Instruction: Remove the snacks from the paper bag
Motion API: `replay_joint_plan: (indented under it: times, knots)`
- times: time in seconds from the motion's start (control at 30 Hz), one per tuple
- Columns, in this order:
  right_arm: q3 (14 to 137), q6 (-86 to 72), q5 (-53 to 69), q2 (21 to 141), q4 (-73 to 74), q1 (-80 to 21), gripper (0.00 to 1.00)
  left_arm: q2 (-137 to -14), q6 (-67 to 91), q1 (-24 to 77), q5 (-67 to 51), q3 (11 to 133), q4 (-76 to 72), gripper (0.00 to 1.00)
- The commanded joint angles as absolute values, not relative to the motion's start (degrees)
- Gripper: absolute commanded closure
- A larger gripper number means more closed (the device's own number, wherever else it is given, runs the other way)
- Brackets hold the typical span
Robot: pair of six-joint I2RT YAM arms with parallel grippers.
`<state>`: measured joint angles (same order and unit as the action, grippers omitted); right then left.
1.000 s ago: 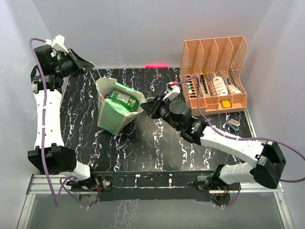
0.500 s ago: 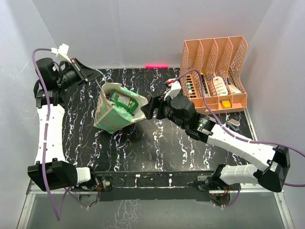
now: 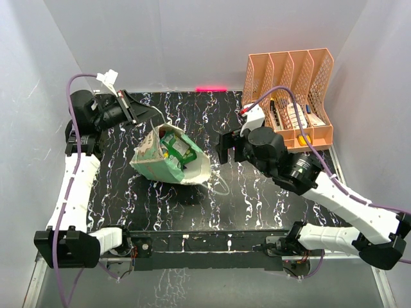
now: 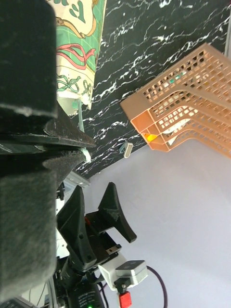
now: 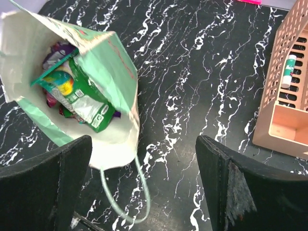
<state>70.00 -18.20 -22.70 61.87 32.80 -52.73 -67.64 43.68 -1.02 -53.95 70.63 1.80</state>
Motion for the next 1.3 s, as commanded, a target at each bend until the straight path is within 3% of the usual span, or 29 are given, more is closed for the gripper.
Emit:
replay_joint_plan:
  times: [0.0,0.2,0.3,0.43,0.73,1.07,1.27]
  knots:
    - [70.06,-15.23,-16.71,60.41,27.64,-52.58,0.14,-62.12,44.93,0.83,-55.63,68.96,-1.81,1.0]
    - [64.16,-18.82,6.89,66.78,11.97,-52.77,0.44,-59.74,47.77,2.23,-55.27,64.42,-2.37,1.0]
    - [61.97,-21.41,9.19,70.3,6.64,-54.63,0.58,-59.4,46.97,2.41,-54.83,64.83,-0.1,1.0]
    - [58.94,-23.19,7.27,72.99,-0.33,-58.36,0.66,-58.88,47.6,2.44,-54.13,65.2,0.73,1.0]
    - [56.72,-19.69,-5.81,79.7,-6.81,-60.34,0.71,-57.16,51.03,2.64,-50.95,62.49,0.08,1.0]
    - [58.76,-13.66,1.13,87.57,-12.35,-63.23,0.71,-56.58,50.92,2.77,-50.19,62.05,2.32,1.0]
    - [54.38,-17.2,13.41,86.02,-22.36,-66.18,0.71,-55.42,51.58,2.84,-50.1,61.23,1.85,1.0]
